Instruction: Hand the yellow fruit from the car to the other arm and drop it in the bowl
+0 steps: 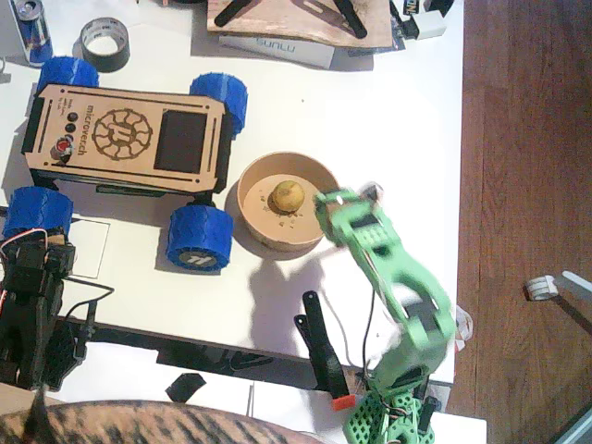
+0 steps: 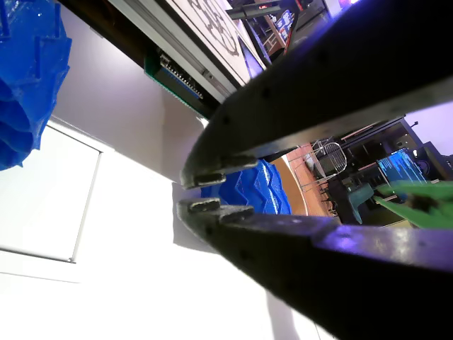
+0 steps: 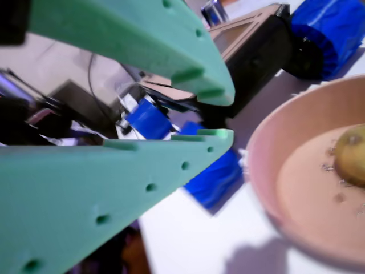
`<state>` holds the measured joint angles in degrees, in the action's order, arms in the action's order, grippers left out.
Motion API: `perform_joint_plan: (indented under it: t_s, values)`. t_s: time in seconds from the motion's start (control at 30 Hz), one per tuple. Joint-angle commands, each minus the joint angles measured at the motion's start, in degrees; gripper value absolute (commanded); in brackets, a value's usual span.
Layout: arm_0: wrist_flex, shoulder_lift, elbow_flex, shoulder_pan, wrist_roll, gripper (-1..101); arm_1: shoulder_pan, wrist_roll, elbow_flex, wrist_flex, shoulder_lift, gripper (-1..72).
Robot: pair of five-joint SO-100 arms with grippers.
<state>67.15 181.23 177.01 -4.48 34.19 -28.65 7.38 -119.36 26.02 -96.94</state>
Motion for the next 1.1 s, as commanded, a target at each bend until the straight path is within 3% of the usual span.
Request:
perform_joint_plan:
  t_s: [0.0, 0.2, 0.37, 0.4, 0.63, 1.07]
  values:
    - [0.4, -0.1, -0.1, 0.1, -0.1, 0, -1.1, 2.2, -10.9, 0.8, -15.4, 0.0]
    - [1.1, -0.4, 0.2, 0.1, -0.1, 0, 1.6, 2.9, -30.6, 1.3, -41.0, 0.0]
    - [1.1, -0.4, 0.2, 0.1, -0.1, 0, 7.6, -0.6, -44.4, 5.2, -64.7, 0.0]
    - [1.1, -0.5, 0.2, 0.1, -0.1, 0, 8.6, -1.2, -45.3, 8.8, -68.4, 0.0]
    - [1.0, -1.7, 0.2, -0.3, -0.1, 0, 7.7, -0.9, -46.2, 28.1, -82.6, 0.0]
    - [-0.3, -3.3, 0.2, 0.1, -0.1, 0, 8.8, -3.3, -51.3, 32.2, -89.2, 0.0]
